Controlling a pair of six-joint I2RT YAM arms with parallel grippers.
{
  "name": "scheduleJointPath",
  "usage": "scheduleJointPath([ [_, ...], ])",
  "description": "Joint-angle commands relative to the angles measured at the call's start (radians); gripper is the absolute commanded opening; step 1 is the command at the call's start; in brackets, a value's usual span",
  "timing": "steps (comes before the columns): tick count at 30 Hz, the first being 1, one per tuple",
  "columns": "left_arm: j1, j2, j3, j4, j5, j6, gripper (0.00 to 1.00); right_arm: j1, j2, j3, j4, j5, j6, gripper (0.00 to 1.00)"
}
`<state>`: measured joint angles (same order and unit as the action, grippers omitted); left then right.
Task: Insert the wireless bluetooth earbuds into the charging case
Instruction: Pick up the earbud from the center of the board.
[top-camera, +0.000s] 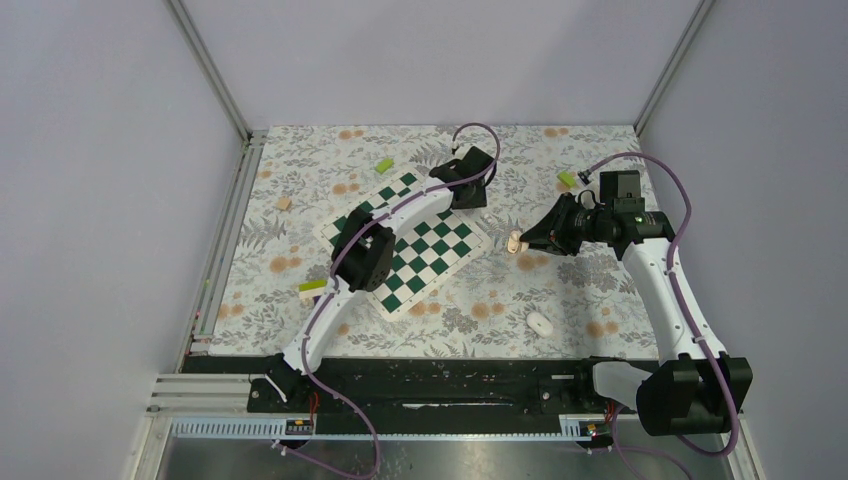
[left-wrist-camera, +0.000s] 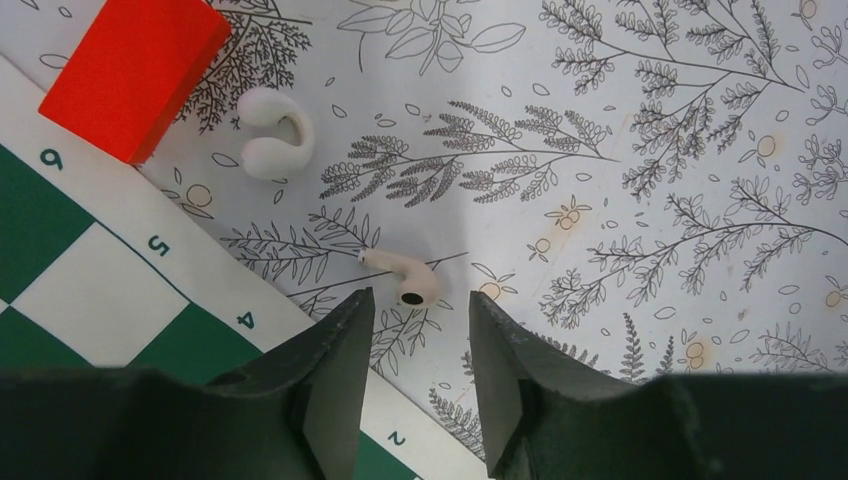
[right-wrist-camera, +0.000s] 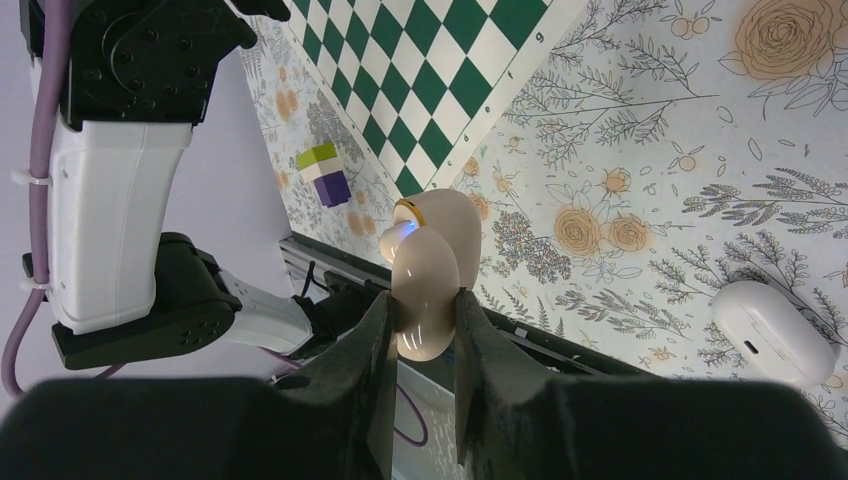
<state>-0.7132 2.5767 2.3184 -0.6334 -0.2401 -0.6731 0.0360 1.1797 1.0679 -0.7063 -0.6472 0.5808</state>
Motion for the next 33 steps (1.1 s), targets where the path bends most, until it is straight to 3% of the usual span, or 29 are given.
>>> scheduleJointPath([
  [1, 0.007, 0.017, 0.05, 0.015, 0.007, -0.018, 0.39, -0.006, -0.019, 0.003, -0.001, -0.017, -0.01, 0.0],
  [13, 0.007, 0.002, 0.029, 0.012, 0.007, -0.004, 0.19, -0.005, -0.005, 0.012, -0.001, -0.035, -0.01, 0.0],
  [19, 0.008, -0.091, -0.044, 0.023, 0.006, 0.043, 0.16, -0.005, -0.003, 0.014, -0.002, -0.04, -0.012, 0.0],
  [22, 0.008, -0.191, -0.148, 0.071, 0.038, 0.073, 0.14, -0.004, -0.007, 0.012, -0.002, -0.037, -0.011, 0.0],
  [29, 0.009, -0.528, -0.555, 0.286, 0.281, 0.173, 0.09, -0.004, -0.027, 0.021, -0.012, -0.023, -0.013, 0.0],
  [33, 0.014, -0.654, -0.668, 0.247, 0.411, 0.194, 0.09, -0.005, -0.033, 0.01, -0.012, -0.018, -0.011, 0.0],
])
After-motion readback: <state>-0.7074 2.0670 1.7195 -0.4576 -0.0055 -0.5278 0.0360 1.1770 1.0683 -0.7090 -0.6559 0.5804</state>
